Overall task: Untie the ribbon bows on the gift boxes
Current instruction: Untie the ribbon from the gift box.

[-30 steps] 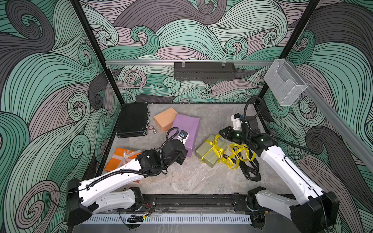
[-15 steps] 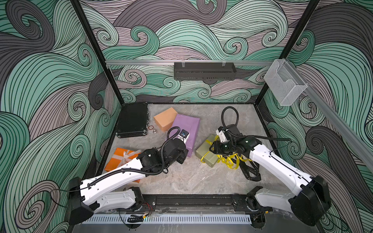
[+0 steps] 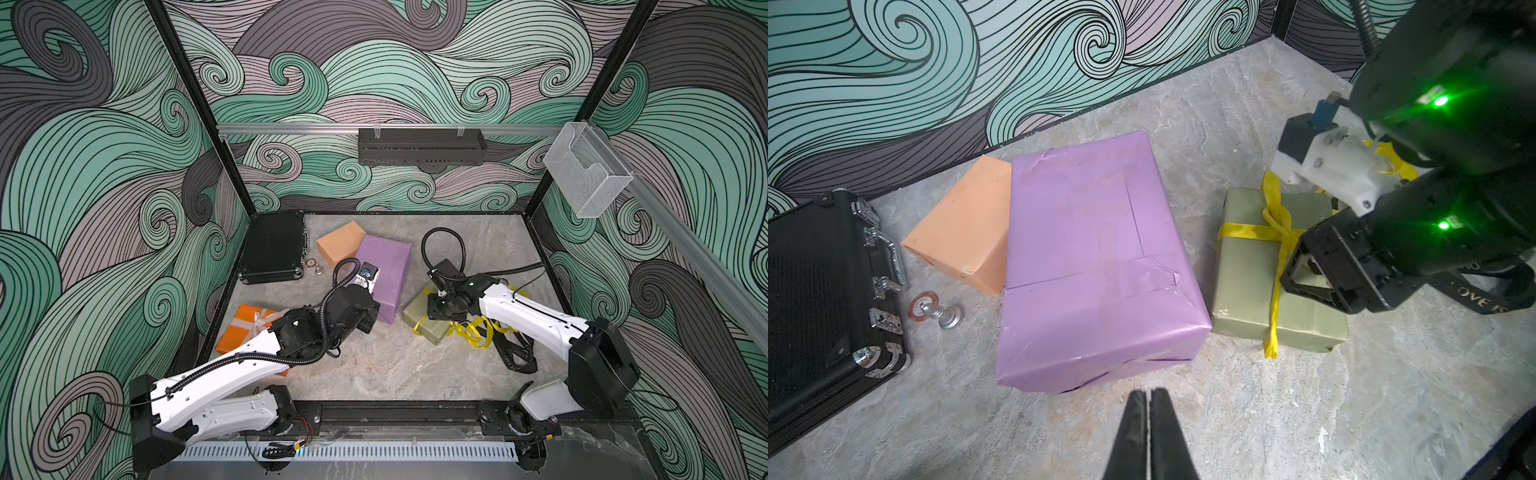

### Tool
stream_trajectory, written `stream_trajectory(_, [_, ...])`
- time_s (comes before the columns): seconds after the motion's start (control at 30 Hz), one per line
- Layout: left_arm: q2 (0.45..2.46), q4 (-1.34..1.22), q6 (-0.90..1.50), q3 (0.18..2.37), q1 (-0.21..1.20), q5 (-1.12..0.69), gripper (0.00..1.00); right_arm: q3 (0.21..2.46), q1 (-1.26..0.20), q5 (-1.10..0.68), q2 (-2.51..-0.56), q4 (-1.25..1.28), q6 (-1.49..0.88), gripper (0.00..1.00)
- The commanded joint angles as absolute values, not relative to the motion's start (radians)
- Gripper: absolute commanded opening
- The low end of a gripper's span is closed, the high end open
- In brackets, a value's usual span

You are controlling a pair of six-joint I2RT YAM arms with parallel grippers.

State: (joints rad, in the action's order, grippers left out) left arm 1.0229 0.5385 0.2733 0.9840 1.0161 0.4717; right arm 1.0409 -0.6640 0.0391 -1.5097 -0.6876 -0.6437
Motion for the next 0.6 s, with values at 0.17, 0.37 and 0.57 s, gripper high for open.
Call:
stream_trajectory(0.17, [1.003, 0.546, 0.286, 0.994, 1.009, 0.491, 0.07, 1.11, -0.679, 0.119, -1.578, -0.705, -0.696, 0.47])
stream_trajectory(0.37, [0.996, 0.546, 0.284, 0.993, 1.009, 0.489, 0.07, 1.136, -0.694, 0.152, -1.631, -0.71, -0.721, 0.45])
stream_trajectory(0.57, [0.987, 0.546, 0.285, 0.993, 1.009, 0.486, 0.07, 1.146, -0.703, 0.172, -1.666, -0.717, -0.713, 0.27])
